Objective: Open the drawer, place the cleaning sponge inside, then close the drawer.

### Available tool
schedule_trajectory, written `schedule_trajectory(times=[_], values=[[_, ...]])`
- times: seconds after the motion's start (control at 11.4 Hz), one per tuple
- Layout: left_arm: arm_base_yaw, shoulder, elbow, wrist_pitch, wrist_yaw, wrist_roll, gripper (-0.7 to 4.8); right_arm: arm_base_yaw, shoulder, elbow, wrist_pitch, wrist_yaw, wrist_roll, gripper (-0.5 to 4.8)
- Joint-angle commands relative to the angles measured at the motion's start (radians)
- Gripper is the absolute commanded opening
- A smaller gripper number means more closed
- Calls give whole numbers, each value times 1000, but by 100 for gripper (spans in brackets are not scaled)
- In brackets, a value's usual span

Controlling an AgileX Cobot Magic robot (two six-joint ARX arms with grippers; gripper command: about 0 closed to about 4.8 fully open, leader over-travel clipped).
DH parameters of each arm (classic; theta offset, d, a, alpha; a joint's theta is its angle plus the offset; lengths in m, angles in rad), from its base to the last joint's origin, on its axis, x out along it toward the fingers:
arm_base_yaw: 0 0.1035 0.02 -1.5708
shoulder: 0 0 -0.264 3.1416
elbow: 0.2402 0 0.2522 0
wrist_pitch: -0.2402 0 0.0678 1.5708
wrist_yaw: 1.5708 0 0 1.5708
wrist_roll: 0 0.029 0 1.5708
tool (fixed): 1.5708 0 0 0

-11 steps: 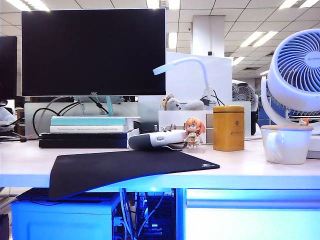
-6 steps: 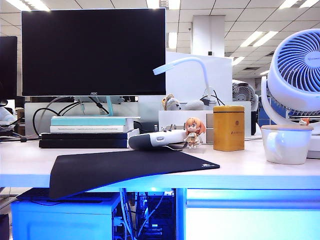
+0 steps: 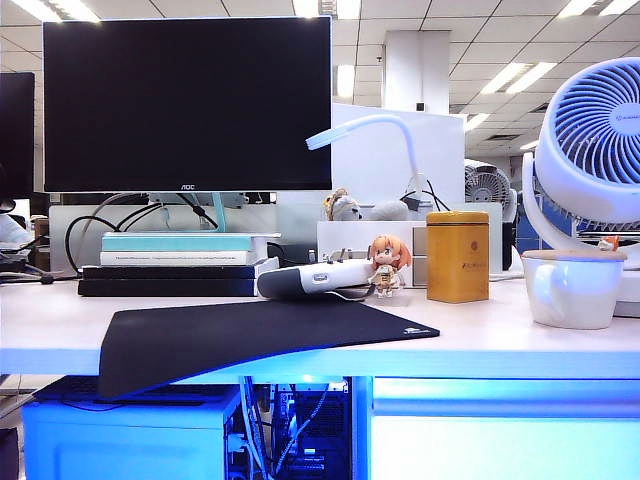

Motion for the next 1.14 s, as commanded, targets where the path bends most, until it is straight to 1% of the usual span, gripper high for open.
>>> schedule_trajectory(times=[0.09, 0.18, 0.26, 0.44, 0.53, 0.61, 1.14], values=[[0, -2, -5, -18, 0, -2, -5, -180, 0, -136, 153, -87, -11, -5], [0, -2, -5, -18, 0, -2, -5, -291, 0, -179, 153, -314, -11, -5], [0, -2, -5, -18, 0, -2, -5, -371, 0, -209, 153, -389, -11, -5], [0, -2, -5, -18, 0, -2, -5, -437, -1, -266, 153, -402, -10, -5], [0, -2, -5, -18, 0, -2, -5, -437, 0, -272, 155, -400, -11, -5], [0, -2, -5, -18, 0, -2, -5, -435, -1, -279, 182, -341, -11, -5], [0, -2, -5, -18, 0, -2, -5, -436, -1, -279, 188, -342, -11, -5]])
